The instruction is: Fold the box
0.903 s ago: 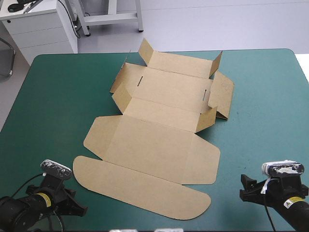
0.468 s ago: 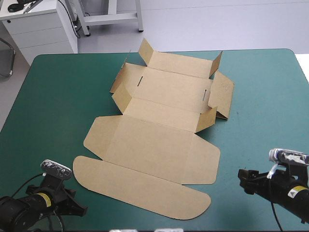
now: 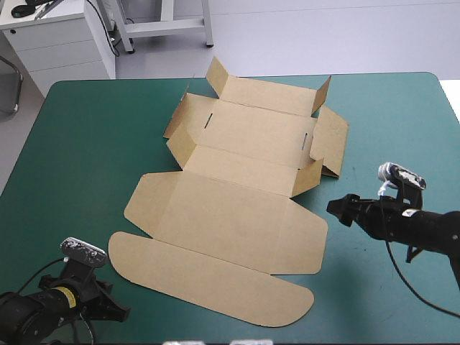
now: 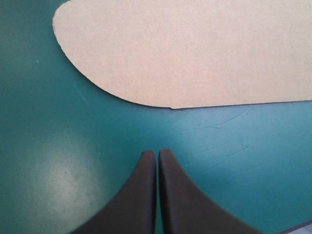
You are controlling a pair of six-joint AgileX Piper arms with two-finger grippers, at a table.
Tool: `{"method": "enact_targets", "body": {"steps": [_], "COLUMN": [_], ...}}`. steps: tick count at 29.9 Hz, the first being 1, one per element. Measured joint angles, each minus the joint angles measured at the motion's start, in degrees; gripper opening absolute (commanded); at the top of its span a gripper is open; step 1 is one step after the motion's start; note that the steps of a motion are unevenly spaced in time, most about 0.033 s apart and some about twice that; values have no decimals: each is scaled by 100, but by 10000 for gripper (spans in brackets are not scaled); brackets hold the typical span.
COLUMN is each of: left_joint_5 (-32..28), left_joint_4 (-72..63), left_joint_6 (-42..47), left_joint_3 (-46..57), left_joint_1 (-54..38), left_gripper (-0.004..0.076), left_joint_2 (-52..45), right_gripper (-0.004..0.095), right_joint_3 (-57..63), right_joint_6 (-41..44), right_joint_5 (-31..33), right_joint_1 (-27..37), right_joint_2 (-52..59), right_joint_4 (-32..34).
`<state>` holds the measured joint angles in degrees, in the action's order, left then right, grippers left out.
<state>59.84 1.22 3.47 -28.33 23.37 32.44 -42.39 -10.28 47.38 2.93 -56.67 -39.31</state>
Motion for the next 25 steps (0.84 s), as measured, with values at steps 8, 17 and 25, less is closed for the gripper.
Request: {"method": "enact_targets", "body": {"steps": [8, 17, 25], "left_joint_5": [0, 0, 0], "left_joint_4": [4, 4, 4], "left_joint_6": [0, 0, 0], "left_joint_3": [0, 0, 0], "left_joint_1": [0, 0, 0], "left_gripper": [-8, -8, -8], "left_joint_2": [0, 0, 0], "right_gripper": [737, 737, 737], "right_joint_3": [-795, -2295, -2743], "right_joint_6": [-880, -956, -956], "right_joint_5": [-278, 521, 852], "right_joint_1": [0, 0, 0], "right_joint_2": [-1710, -3346, -4197], "right_joint_4": [-923, -956, -975]}}
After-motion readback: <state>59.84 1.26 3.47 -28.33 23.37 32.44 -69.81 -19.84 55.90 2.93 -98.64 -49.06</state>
